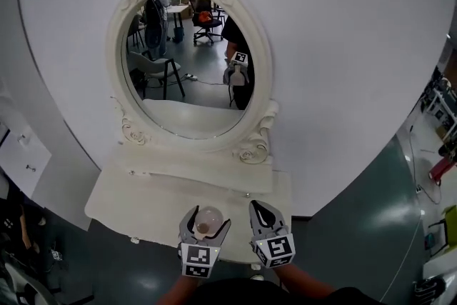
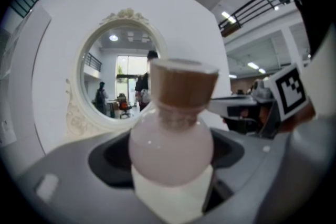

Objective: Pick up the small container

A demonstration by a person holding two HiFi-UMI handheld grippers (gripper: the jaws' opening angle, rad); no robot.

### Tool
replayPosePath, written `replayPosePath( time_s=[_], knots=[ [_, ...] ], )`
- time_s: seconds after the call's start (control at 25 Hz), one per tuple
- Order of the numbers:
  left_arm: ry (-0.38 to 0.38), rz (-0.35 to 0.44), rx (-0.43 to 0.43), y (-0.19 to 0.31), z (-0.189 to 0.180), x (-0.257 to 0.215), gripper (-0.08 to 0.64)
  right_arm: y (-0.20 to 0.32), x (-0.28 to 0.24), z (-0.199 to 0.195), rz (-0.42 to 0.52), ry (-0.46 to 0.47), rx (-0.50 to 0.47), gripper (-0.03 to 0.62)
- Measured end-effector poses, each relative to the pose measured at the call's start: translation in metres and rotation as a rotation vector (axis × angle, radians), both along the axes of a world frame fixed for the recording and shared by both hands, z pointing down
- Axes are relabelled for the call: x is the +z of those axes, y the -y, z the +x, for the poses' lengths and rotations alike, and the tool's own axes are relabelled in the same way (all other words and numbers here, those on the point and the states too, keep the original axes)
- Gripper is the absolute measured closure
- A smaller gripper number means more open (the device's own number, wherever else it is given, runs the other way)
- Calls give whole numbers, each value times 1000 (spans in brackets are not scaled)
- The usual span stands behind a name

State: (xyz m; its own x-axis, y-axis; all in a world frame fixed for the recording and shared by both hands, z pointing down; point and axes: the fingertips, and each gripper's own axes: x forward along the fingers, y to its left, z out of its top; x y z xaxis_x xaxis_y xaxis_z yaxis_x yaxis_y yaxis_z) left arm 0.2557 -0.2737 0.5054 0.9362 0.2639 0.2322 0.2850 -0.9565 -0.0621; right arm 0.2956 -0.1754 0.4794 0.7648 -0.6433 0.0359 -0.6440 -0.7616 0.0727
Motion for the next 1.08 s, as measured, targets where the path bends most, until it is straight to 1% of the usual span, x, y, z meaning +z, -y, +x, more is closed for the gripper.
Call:
replayPosePath(
  time_s=[0.16, 0.32, 0.6, 1.08],
  knots=[
    [-29, -5, 5, -1, -3, -15, 155, -2, -9, -2, -20, -17, 13, 586],
    [-45, -19, -2, 1, -5, -24, 155, 2, -17, -3, -14, -21, 18, 586],
    [-45, -21, -13, 4, -10, -27, 155, 0, -30, -5, 5, -50, 32, 586],
    [-38, -9, -2, -9, -15, -26, 155, -13, -23, -10, 0, -29, 37, 586]
  ],
)
